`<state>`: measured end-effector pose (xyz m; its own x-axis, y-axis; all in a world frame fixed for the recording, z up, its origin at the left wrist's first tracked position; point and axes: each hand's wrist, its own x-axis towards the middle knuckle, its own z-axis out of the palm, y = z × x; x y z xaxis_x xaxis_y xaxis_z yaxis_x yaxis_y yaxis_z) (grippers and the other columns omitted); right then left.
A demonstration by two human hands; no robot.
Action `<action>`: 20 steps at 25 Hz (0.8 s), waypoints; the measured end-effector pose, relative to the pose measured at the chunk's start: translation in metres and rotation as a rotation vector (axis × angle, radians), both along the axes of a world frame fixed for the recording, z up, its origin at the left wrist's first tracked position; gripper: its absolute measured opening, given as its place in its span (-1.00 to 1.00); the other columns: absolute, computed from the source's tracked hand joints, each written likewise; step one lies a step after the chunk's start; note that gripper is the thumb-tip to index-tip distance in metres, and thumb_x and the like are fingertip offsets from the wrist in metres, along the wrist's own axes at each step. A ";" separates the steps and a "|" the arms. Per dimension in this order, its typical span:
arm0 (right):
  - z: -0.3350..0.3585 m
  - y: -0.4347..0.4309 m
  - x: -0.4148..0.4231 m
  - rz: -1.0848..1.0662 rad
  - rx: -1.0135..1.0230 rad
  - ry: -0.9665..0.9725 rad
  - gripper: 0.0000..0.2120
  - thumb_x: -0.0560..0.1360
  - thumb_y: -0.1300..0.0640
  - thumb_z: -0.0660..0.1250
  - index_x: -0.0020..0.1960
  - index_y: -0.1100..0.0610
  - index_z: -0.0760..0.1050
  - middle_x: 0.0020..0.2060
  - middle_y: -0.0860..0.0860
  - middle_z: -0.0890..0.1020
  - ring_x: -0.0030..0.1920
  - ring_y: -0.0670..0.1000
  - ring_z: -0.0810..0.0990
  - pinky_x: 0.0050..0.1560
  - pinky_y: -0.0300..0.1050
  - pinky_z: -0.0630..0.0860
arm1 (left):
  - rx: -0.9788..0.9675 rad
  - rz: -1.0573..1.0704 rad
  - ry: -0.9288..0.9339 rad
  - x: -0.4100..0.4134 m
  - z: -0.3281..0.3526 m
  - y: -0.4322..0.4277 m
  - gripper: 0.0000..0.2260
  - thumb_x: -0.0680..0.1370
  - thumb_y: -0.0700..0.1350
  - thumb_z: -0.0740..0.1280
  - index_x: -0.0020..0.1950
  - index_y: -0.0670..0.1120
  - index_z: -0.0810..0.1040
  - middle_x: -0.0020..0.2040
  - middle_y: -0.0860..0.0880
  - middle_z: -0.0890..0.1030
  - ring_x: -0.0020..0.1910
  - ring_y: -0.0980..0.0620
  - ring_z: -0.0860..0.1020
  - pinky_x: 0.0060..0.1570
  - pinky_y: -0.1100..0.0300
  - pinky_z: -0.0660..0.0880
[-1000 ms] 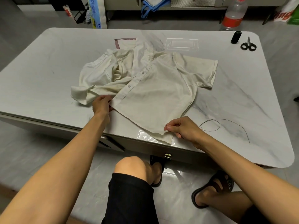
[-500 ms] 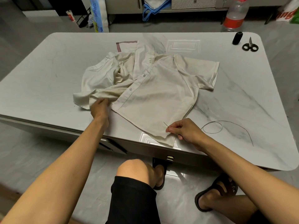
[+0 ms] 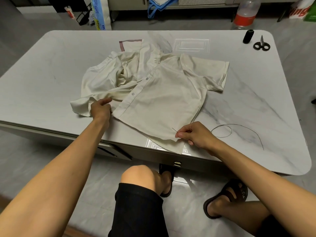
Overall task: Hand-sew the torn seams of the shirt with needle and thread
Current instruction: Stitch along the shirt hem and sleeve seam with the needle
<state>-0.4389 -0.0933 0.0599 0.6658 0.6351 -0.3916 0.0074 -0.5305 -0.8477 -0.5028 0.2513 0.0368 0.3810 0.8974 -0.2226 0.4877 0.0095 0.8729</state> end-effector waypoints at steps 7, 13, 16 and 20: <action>-0.002 -0.008 0.000 0.156 -0.046 -0.073 -0.90 0.52 0.15 0.41 -0.06 0.16 0.69 -0.63 -0.23 0.50 -0.53 -0.16 0.41 -0.25 -0.35 0.39 | 0.000 -0.056 0.098 -0.002 0.010 -0.016 -0.53 0.52 -0.35 0.26 0.42 -0.08 0.44 0.33 -0.08 0.49 -0.09 0.00 0.55 -0.15 0.22 0.51; 0.002 -0.018 0.009 0.113 -0.065 -0.147 -0.91 0.51 0.18 0.41 -0.15 0.12 0.68 -0.39 -0.04 0.70 -0.56 -0.15 0.44 -0.30 -0.34 0.46 | 0.607 -0.447 0.327 -0.022 0.027 -0.092 -0.70 0.49 -0.17 0.42 0.21 -0.10 0.56 0.32 -0.18 0.38 0.31 -0.21 0.34 0.30 0.02 0.30; 0.002 -0.033 0.024 -0.121 -0.081 -0.197 -0.91 0.51 0.18 0.41 -0.13 0.15 0.68 -0.29 0.05 0.72 -0.58 -0.17 0.44 -0.41 -0.34 0.45 | 0.585 -0.745 0.236 -0.021 0.038 -0.138 -0.81 0.49 -0.10 0.44 0.10 -0.04 0.61 0.13 -0.06 0.52 0.18 -0.11 0.46 0.16 0.03 0.40; -0.008 -0.042 0.060 -0.449 0.004 -0.203 -0.91 0.52 0.18 0.41 -0.06 0.18 0.69 -0.22 0.08 0.71 -0.59 -0.20 0.43 -0.42 -0.36 0.42 | 0.519 -1.031 0.287 -0.001 0.030 -0.199 -0.74 0.54 0.04 0.41 0.18 -0.01 0.58 0.11 0.00 0.56 0.13 -0.03 0.51 0.03 0.09 0.45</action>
